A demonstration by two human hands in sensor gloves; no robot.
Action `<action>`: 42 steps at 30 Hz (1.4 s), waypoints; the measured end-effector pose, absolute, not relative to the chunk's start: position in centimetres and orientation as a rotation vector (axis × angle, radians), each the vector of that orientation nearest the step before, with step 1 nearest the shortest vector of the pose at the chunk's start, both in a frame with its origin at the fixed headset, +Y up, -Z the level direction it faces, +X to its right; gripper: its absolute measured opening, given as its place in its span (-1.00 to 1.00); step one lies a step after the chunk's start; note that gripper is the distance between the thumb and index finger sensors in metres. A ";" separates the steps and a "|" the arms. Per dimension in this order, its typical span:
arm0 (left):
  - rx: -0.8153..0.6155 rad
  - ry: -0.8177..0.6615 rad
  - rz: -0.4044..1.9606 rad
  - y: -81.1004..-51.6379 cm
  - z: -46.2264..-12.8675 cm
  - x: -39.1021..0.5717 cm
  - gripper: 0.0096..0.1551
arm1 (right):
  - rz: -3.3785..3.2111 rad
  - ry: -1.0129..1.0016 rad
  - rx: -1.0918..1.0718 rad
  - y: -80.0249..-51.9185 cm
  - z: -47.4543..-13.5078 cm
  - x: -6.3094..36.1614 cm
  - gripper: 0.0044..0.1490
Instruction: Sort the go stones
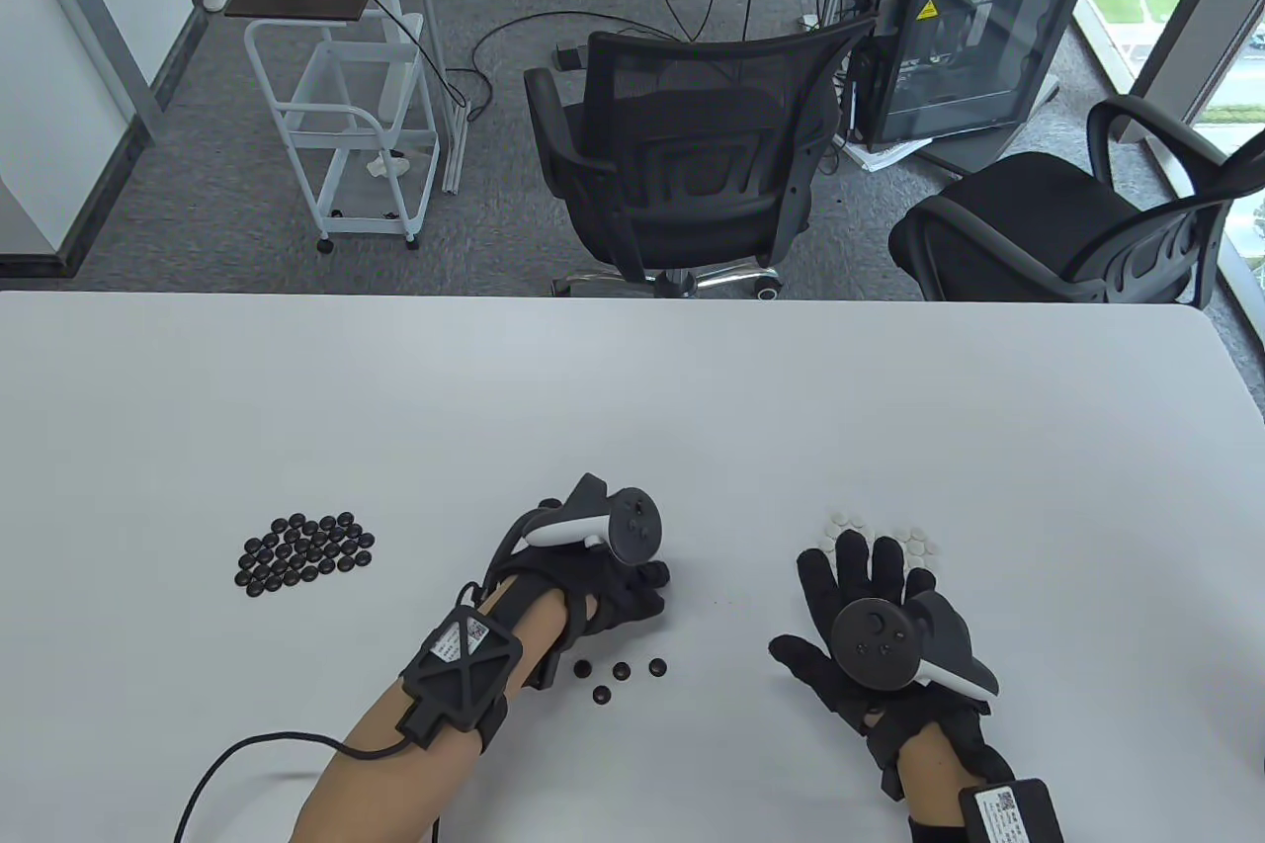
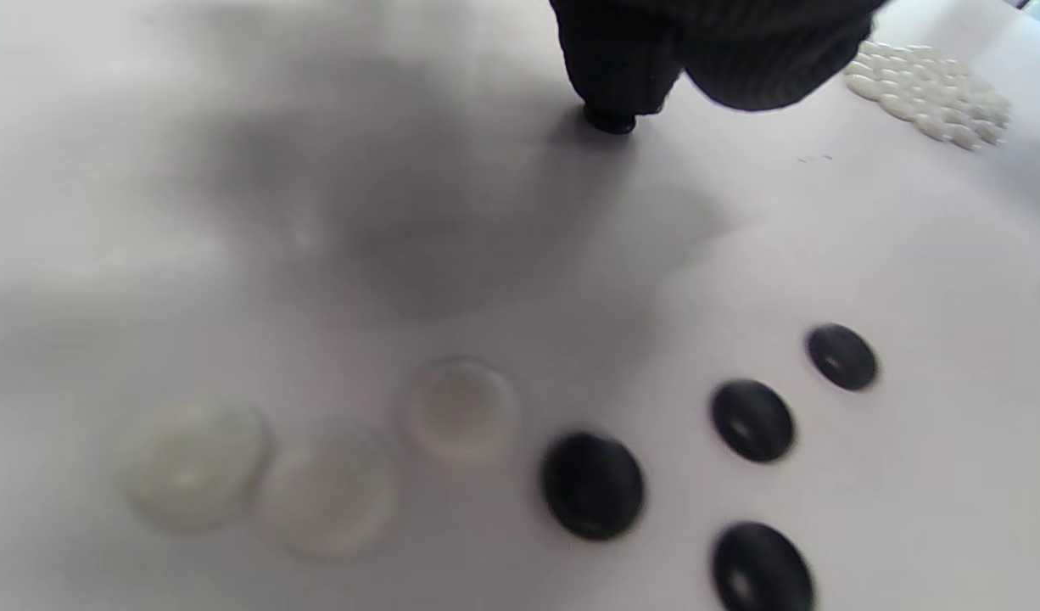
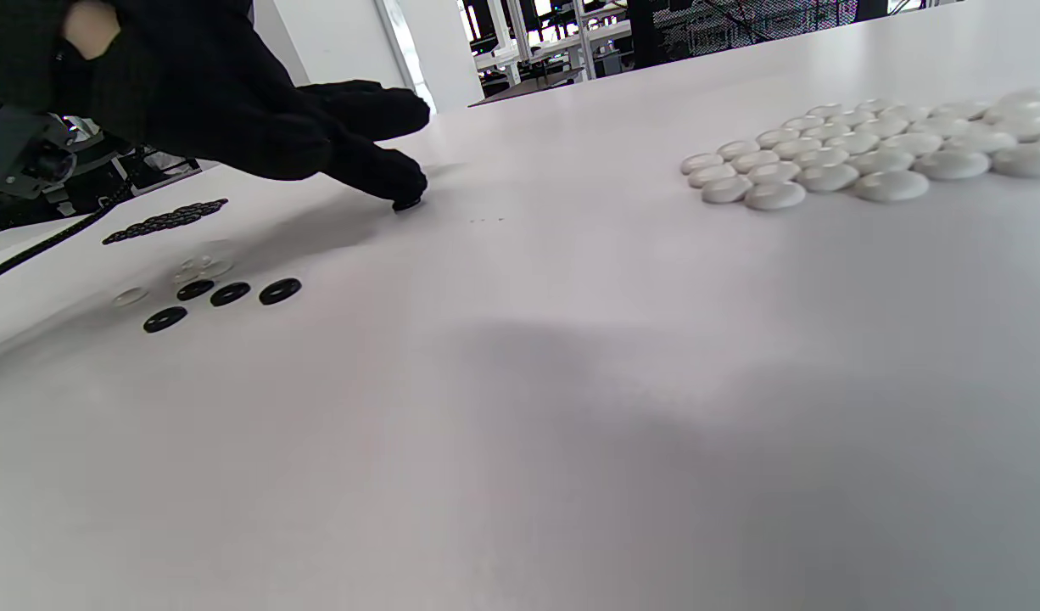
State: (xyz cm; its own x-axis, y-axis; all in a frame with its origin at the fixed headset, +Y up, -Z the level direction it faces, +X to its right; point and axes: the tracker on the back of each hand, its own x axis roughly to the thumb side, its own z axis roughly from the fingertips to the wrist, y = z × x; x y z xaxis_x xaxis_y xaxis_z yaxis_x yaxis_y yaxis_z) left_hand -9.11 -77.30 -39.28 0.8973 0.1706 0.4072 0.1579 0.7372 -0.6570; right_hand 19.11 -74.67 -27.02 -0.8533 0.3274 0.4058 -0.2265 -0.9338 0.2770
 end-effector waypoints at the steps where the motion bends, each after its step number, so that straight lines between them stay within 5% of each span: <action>1: -0.746 -0.425 0.003 -77.2 -39.9 -10.1 -0.29 | 2.753 0.315 0.658 -74.6 -27.0 19.1 0.16; 13: -0.790 0.141 0.226 -76.4 -43.7 -30.2 -0.28 | 2.753 0.340 0.645 -74.6 -27.1 19.5 0.16; 21: -0.800 0.242 0.281 -76.3 -42.9 -34.7 -0.28 | 2.749 0.361 0.635 -74.7 -27.2 19.6 0.16; 32: -0.770 0.141 0.291 -74.4 -42.7 -33.3 -0.26 | 2.750 0.353 0.640 -74.7 -27.3 19.5 0.16; 42: -0.746 -0.415 0.013 -71.6 -38.4 -19.9 -0.31 | 2.785 0.305 0.624 -74.5 -27.2 19.5 0.17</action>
